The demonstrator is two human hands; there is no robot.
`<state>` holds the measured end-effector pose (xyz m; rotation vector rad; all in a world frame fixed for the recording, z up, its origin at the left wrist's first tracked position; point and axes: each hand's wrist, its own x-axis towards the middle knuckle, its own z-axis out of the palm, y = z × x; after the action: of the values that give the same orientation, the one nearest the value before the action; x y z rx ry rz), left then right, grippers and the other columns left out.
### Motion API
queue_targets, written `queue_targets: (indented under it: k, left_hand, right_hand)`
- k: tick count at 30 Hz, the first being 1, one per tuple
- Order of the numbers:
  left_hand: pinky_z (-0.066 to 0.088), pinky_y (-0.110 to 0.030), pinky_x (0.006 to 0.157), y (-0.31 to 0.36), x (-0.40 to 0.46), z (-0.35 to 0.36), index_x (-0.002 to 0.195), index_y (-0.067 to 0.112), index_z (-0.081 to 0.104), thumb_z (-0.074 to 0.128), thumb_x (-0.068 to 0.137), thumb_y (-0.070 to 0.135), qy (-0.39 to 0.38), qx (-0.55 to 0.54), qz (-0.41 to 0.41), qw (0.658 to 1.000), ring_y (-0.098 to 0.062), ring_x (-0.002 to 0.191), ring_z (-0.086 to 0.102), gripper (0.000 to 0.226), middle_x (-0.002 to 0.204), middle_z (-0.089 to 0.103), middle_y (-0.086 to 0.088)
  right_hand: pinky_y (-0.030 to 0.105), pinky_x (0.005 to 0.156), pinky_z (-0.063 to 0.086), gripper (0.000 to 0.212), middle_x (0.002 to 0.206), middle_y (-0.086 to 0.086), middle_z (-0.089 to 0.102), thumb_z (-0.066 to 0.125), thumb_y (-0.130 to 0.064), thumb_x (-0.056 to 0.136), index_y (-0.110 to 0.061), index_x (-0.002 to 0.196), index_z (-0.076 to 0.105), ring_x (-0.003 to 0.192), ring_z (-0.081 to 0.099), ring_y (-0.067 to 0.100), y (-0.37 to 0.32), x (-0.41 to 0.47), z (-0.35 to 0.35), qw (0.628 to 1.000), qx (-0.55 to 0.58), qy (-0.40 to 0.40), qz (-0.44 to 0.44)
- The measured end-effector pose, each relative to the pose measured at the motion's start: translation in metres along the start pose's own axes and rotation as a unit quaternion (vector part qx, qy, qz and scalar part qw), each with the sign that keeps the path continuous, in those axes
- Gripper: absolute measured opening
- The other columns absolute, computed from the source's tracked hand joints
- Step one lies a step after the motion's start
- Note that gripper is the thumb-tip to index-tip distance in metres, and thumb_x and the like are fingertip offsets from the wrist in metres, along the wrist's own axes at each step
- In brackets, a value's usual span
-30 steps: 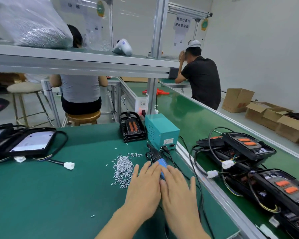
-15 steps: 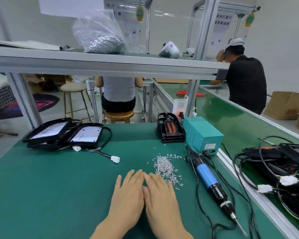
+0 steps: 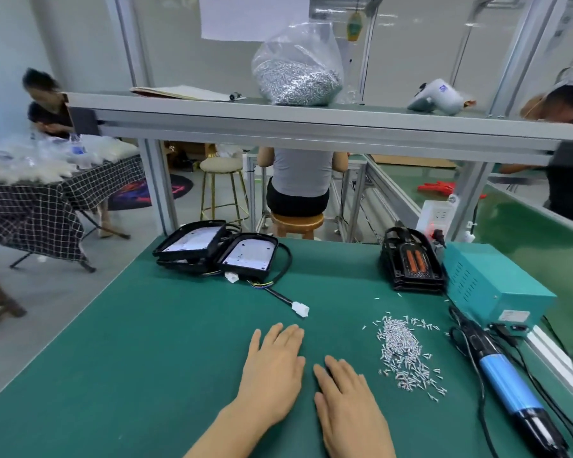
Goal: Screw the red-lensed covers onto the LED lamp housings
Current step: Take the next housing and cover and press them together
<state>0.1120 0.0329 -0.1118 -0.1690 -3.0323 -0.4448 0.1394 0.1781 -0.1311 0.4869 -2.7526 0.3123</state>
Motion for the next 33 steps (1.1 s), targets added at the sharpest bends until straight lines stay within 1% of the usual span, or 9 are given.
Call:
queue_targets:
  k: [5, 9, 14, 18, 21, 22, 25, 29, 33]
  left_hand:
    - [-0.002, -0.035, 0.119, -0.032, 0.011, -0.007, 0.151, 0.025, 0.018, 0.029, 0.102, 0.029, 0.048, -0.018, -0.038, 0.998, -0.007, 0.146, 0.004, 0.05, 0.157, 0.016, 0.014]
    - [-0.001, -0.033, 0.118, -0.059, 0.02, -0.015, 0.149, 0.027, 0.021, 0.033, 0.101, 0.029, 0.09, -0.022, -0.067, 0.993, -0.007, 0.145, 0.007, 0.049, 0.156, 0.018, 0.015]
    - [0.001, -0.038, 0.118, -0.092, 0.052, -0.044, 0.149, 0.024, 0.025, 0.045, 0.098, 0.029, 0.199, -0.009, -0.119, 0.973, -0.013, 0.146, 0.008, 0.055, 0.158, 0.018, 0.007]
    - [0.004, -0.045, 0.117, -0.125, 0.081, -0.07, 0.15, 0.018, 0.018, 0.05, 0.096, 0.034, 0.236, 0.05, -0.183, 0.953, -0.019, 0.146, 0.009, 0.064, 0.158, 0.016, 0.001]
    - [0.006, -0.048, 0.117, -0.147, 0.096, -0.08, 0.148, 0.015, 0.022, 0.051, 0.096, 0.033, 0.207, 0.077, -0.209, 0.953, -0.022, 0.146, 0.011, 0.062, 0.156, 0.023, -0.001]
    - [0.006, -0.048, 0.117, -0.153, 0.099, -0.081, 0.146, 0.015, 0.027, 0.051, 0.096, 0.033, 0.196, 0.087, -0.21, 0.954, -0.022, 0.145, 0.014, 0.059, 0.154, 0.028, -0.001]
    - [0.008, -0.046, 0.117, -0.165, 0.108, -0.083, 0.137, 0.018, 0.042, 0.051, 0.095, 0.033, 0.17, 0.101, -0.193, 0.961, -0.018, 0.138, 0.028, 0.045, 0.144, 0.043, 0.001]
    - [0.023, -0.037, 0.11, -0.169, 0.114, -0.083, 0.127, 0.02, 0.055, 0.056, 0.093, 0.028, 0.204, 0.076, -0.152, 0.964, -0.02, 0.124, 0.047, 0.035, 0.132, 0.056, 0.001]
    - [0.041, -0.031, 0.078, -0.166, 0.113, -0.087, 0.097, 0.014, 0.068, 0.054, 0.091, 0.015, 0.259, 0.074, -0.142, 0.953, -0.026, 0.091, 0.058, 0.015, 0.098, 0.069, -0.002]
  right_hand:
    - [0.035, 0.047, 0.054, 0.09, 0.087, 0.004, 0.076, -0.002, -0.035, 0.105, -0.015, 0.073, 0.08, 0.079, 0.074, 0.022, 0.008, 0.006, 0.017, 0.995, -0.033, 0.081, -0.056]
    - [0.038, 0.039, 0.05, 0.09, 0.084, 0.007, 0.076, 0.0, -0.037, 0.105, -0.013, 0.072, 0.08, 0.093, 0.046, 0.022, 0.01, 0.011, 0.024, 0.988, -0.012, 0.134, -0.076]
    - [0.037, 0.034, 0.047, 0.069, 0.106, 0.001, 0.067, 0.001, -0.038, 0.105, -0.023, 0.1, 0.068, 0.092, 0.045, 0.021, 0.007, 0.014, 0.024, 0.986, 0.007, 0.132, -0.104]
    - [0.04, 0.032, 0.046, 0.091, 0.08, 0.01, 0.076, 0.001, -0.039, 0.104, -0.013, 0.065, 0.079, 0.089, 0.045, 0.021, 0.005, 0.016, 0.03, 0.978, -0.007, 0.186, -0.091]
    - [0.032, 0.062, 0.055, 0.091, 0.082, 0.01, 0.076, 0.002, -0.042, 0.104, -0.013, 0.065, 0.078, 0.09, 0.046, 0.021, -0.001, 0.015, 0.033, 0.976, 0.03, 0.203, -0.079]
    - [0.029, 0.083, 0.048, 0.089, 0.088, 0.009, 0.076, 0.002, -0.044, 0.104, -0.014, 0.069, 0.079, 0.094, 0.047, 0.021, -0.003, 0.014, 0.035, 0.976, 0.053, 0.199, -0.069]
    - [0.024, 0.11, 0.022, 0.061, 0.107, -0.003, 0.069, 0.006, -0.047, 0.103, -0.032, 0.094, 0.064, 0.133, 0.034, -0.004, -0.008, 0.016, 0.036, 0.971, 0.118, 0.204, -0.047]
    - [0.014, 0.113, 0.007, 0.065, 0.105, -0.002, 0.074, 0.016, -0.048, 0.097, -0.022, 0.088, 0.074, 0.137, 0.024, -0.014, -0.013, 0.018, 0.041, 0.964, 0.164, 0.208, 0.001]
    - [0.014, 0.113, 0.005, 0.051, 0.088, 0.015, 0.075, 0.006, -0.057, 0.098, -0.03, 0.097, 0.05, 0.139, 0.005, -0.018, -0.013, 0.018, 0.041, 0.962, 0.149, 0.23, 0.0]
